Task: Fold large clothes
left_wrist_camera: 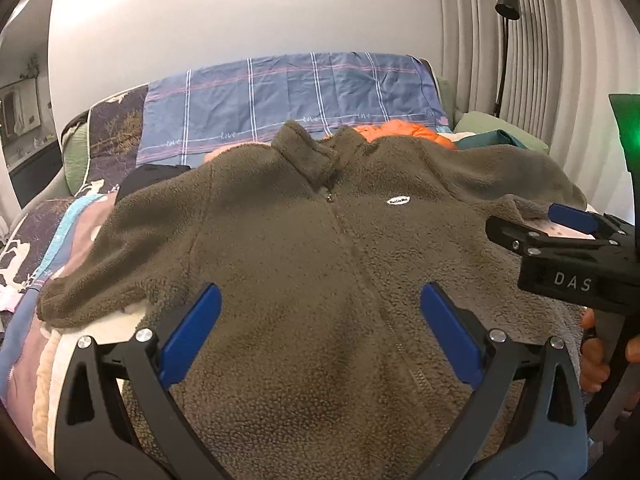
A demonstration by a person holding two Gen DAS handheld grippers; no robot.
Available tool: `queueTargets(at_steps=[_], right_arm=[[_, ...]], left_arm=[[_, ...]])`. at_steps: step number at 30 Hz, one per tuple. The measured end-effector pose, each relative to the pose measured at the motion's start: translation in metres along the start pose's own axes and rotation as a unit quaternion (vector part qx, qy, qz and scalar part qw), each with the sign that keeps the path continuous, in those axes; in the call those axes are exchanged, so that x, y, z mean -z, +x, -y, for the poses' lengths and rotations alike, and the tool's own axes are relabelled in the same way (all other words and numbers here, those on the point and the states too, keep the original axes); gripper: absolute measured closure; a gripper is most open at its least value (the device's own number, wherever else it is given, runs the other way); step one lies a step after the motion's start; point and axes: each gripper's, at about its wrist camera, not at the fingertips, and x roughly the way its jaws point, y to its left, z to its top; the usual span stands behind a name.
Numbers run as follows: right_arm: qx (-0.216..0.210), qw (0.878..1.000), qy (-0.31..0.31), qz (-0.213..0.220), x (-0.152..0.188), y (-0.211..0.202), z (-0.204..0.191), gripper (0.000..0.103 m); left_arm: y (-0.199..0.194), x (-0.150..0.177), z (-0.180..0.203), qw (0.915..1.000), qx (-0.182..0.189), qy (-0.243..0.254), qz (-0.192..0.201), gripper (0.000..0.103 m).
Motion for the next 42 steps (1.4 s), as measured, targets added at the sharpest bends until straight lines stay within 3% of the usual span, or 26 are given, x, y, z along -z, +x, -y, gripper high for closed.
queueTargets(at_steps=[17, 34, 39, 42], right_arm=[[-0.009, 0.999, -0.048, 0.013, -0.014, -0.003, -0.010, 0.001], [-0.025, 0.995, -0.093, -0.013, -0.018, 0.015, -0.047, 0.001], [-0.029, 0.994, -0.102, -0.026, -0.015, 0.023, -0.056, 0.001], [-0.011, 0.992, -0.123, -0.022, -0.015, 0.026, -0.063, 0.001]], left_arm=[[0.006, -0.001, -0.029, 0.9989, 0.007, -0.044, -0.013, 0.004], [0.017, 0.008, -0.073, 0.9960, 0.000, -0.086, -0.026, 0.007], [0.015, 0.015, -0.136, 0.9866, -0.006, -0.162, -0.021, 0.020], [0.023, 0.035, -0.207, 0.9680, -0.057, -0.241, -0.039, 0.025]])
